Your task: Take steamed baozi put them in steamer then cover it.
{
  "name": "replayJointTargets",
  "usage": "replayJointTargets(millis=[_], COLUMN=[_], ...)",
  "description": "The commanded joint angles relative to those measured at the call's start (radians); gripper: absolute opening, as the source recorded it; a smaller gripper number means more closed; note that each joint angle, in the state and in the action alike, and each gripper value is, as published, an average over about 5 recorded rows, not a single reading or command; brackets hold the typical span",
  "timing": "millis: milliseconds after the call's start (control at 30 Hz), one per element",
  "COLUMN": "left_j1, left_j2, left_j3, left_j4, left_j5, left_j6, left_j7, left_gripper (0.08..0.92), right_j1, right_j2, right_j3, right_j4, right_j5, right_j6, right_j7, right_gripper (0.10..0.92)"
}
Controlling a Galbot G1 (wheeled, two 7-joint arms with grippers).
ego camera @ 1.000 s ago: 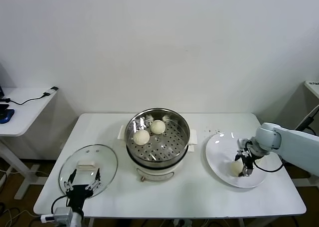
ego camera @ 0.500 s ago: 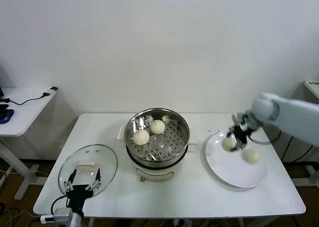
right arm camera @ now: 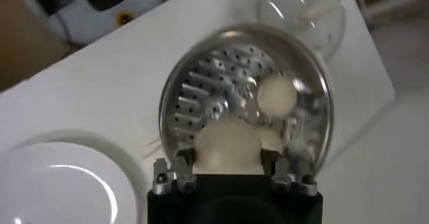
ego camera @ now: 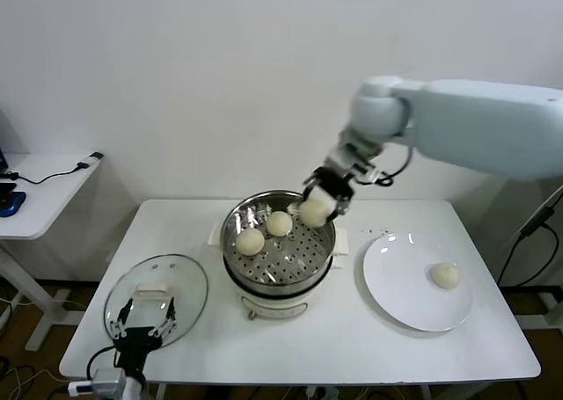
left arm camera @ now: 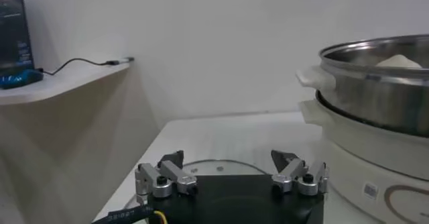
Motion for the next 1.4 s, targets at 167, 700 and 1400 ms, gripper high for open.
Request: replayJointTargets(millis=[167,700,1400], left_j1=[0.002,-0.003,-0.002], left_j2=[-0.006,-0.009,-0.004], left_j3=[-0.007,-0.012,0.0], left_j4=[-0.002,0.007,-0.012], left_j5=[0.004,0.002,0.003], left_j6=[0.002,-0.002,0.0], left_j7=[0.001,-0.001,0.004], left_gripper=[0.823,0.823,0.823], right_j1=[-0.243,-0.331,0.129], right_j2=[0.224,0.26,-0.01], right_j3=[0.007,0.038,-0.157], right_j4=[-0.036,-0.172,-0.359], right_j5=[-0.354,-0.407,0.289], right_j6=[0.245,0.265,0.063], right_j7=[0.071,0.079,-0.085], right_gripper=[0.651,0.702,0.823])
